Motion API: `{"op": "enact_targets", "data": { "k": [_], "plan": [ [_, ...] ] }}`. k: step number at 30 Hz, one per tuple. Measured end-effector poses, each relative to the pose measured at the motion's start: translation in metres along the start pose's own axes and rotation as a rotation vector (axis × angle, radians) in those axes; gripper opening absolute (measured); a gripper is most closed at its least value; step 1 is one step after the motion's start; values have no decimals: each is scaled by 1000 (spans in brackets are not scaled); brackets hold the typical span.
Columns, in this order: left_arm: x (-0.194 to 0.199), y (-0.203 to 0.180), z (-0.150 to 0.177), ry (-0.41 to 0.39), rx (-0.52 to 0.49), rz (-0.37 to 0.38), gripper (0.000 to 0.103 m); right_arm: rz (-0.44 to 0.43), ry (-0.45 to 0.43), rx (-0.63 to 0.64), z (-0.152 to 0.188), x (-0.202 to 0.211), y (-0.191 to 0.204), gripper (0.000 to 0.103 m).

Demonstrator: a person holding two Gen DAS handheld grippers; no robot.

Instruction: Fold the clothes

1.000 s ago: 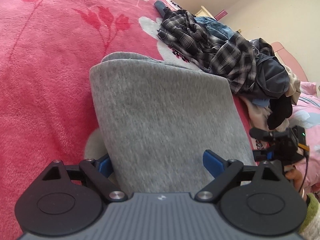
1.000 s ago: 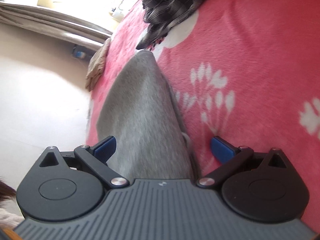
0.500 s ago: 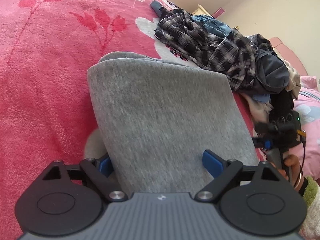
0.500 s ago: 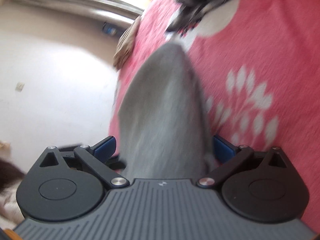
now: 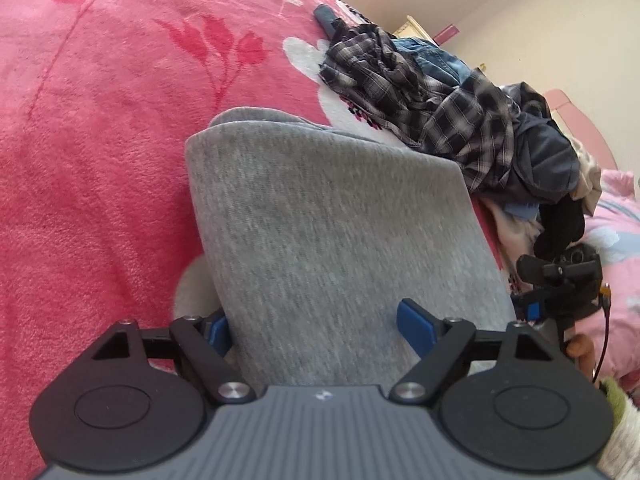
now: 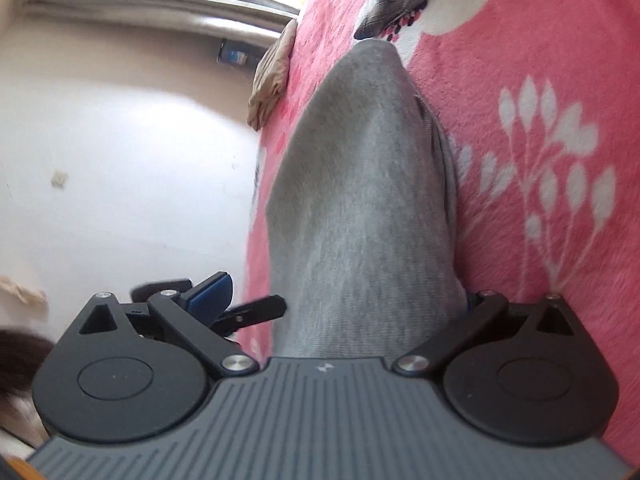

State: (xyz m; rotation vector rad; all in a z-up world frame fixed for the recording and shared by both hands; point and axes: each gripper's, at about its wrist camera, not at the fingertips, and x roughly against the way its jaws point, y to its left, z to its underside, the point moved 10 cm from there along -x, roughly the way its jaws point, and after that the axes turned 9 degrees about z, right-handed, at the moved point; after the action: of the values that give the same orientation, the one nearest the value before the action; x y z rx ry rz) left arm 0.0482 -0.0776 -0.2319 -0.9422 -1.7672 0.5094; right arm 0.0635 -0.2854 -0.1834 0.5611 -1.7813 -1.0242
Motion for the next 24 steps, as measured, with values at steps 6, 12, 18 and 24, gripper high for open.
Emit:
{"op": "enact_targets", "data": {
  "k": [6,12,18,24],
  "plan": [
    [1,1,-1,-2,3,0,82,18,-14,-36,16,-3,8,103],
    [5,-7,0,0,-22,19,82,2,-6,-65,27,-6,9,103],
    [3,-15,5,34,-70,15,82,-2,5,-78,24,-7,6,102],
    [-1,-13,17,128,-123,-18,85,-12,23,-93,22,-1,-2,101]
  ]
}}
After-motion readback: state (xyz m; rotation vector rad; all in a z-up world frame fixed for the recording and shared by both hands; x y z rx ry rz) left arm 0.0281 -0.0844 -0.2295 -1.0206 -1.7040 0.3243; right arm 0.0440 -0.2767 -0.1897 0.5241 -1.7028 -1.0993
